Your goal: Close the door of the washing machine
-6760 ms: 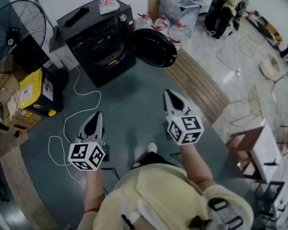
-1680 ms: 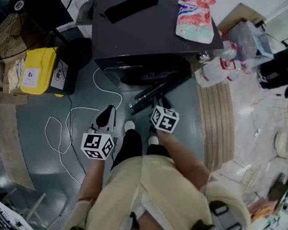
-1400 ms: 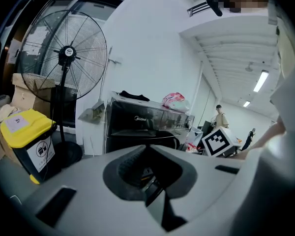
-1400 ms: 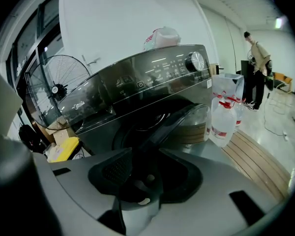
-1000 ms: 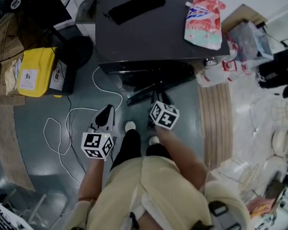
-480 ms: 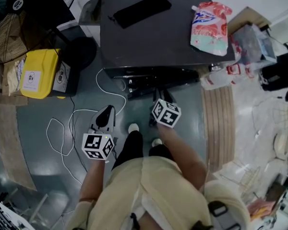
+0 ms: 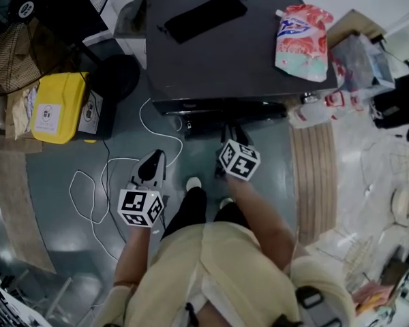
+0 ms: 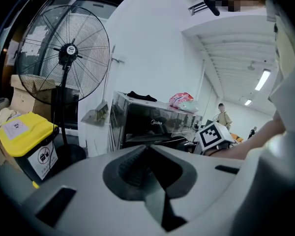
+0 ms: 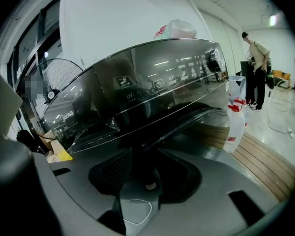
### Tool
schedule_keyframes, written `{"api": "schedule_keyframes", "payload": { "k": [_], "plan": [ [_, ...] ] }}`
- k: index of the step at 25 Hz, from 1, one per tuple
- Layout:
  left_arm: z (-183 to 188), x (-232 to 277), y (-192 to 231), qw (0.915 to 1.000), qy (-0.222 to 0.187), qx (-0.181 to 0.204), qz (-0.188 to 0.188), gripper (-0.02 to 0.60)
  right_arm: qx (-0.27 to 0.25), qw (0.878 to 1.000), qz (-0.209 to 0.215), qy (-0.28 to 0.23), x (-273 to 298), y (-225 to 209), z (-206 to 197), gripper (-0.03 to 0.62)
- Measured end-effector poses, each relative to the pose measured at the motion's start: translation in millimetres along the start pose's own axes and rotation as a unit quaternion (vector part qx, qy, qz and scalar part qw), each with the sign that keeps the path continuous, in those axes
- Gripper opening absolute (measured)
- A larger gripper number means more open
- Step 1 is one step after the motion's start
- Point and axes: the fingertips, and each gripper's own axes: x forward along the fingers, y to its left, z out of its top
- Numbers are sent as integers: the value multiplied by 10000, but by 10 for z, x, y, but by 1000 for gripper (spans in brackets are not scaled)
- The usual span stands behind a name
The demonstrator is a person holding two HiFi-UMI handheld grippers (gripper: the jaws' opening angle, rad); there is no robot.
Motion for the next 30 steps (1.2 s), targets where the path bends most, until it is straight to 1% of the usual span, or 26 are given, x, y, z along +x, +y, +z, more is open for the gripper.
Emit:
{"api": "schedule_keyframes", "payload": {
  "k": [11,17,21,26,30],
  "plan": [
    [8,-39,42,10000,10,79,-53,6,22,9999,-26,-126,73,24,29,155],
    [28,-86,36,10000,-61,69,-12,6,-122,9999,24,-14,69,18,31,155],
    [33,-131,-4,9999,-118,65,57,6,-376,9989,225,149,35,54,20,155],
    [48,-195,-67,9993,-216,-138,264,6,-303,9979,530,236,-125,-20,-31,155],
    [66,-208,-184,9990,-253,-152,322,6,-268,9964,766,228,-341,-89,-14,155]
  ]
}}
